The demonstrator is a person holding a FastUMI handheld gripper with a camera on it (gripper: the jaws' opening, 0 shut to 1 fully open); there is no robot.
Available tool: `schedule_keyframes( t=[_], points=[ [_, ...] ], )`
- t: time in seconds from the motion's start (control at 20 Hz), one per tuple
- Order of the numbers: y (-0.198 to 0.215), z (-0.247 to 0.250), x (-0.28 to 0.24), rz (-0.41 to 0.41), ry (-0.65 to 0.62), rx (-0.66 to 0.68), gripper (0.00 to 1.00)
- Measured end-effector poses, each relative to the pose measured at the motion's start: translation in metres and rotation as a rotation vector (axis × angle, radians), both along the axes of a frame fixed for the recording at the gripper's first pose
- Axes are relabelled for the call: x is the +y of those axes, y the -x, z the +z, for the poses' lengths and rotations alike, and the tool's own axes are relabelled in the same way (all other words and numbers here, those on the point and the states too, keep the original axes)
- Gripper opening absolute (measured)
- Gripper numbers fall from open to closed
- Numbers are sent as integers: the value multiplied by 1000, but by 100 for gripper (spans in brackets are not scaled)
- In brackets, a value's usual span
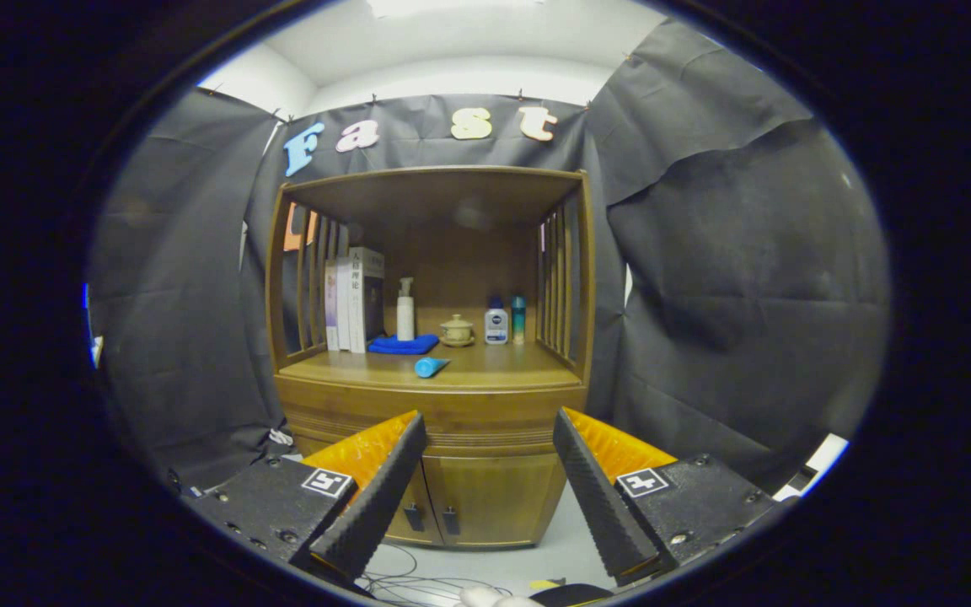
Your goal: Pull open the drawer, take out the items inside it, and place them on the countertop above the cabinet.
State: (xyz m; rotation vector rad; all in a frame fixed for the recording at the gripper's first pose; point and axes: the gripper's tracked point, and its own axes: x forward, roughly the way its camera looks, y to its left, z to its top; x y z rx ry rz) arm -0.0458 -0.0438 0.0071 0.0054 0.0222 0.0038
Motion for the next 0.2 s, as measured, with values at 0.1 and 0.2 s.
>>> schedule_keyframes(
  t=[0.1, 0.2],
  points=[
    [0, 0, 2, 3, 4, 1, 99],
    [0, 2, 5, 5, 4, -3, 99]
  ],
)
